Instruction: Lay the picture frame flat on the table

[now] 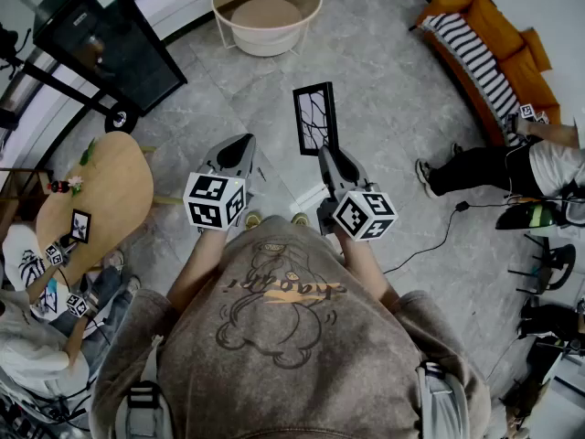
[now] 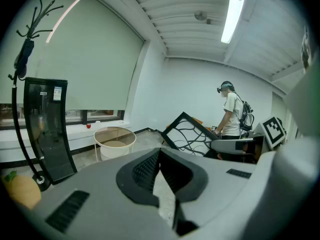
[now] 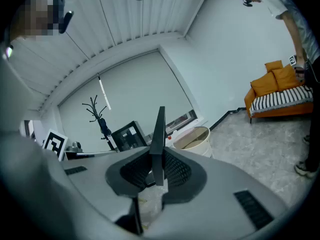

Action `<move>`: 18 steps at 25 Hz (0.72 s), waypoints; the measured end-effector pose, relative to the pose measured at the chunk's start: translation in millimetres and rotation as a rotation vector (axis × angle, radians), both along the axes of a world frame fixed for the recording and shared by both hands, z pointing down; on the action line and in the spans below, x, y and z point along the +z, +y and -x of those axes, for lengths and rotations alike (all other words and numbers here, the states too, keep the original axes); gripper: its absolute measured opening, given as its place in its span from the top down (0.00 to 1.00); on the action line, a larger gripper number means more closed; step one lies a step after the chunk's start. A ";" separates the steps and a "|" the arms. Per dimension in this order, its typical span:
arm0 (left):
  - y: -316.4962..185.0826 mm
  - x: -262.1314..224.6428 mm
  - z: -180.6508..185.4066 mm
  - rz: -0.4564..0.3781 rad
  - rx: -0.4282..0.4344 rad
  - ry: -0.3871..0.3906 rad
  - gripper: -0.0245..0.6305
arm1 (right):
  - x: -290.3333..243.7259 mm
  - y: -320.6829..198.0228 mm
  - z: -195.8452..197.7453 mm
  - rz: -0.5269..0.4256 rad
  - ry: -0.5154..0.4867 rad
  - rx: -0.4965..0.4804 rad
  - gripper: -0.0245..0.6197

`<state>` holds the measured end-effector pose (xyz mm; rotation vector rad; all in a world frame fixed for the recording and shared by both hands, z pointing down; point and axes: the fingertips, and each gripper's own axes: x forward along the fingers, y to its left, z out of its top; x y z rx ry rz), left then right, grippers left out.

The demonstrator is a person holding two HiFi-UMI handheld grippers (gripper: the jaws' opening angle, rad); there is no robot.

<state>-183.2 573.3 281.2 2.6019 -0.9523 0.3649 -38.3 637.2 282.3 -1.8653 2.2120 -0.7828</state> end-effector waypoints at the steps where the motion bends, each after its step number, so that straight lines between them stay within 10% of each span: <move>1: -0.7 0.4 0.6 0.000 0.001 0.001 0.94 | 1.4 -0.7 1.2 0.004 0.009 0.003 0.83; 18: -15.8 9.9 30.0 -0.021 0.061 0.008 0.94 | 9.2 -12.4 31.6 0.019 0.034 0.072 0.83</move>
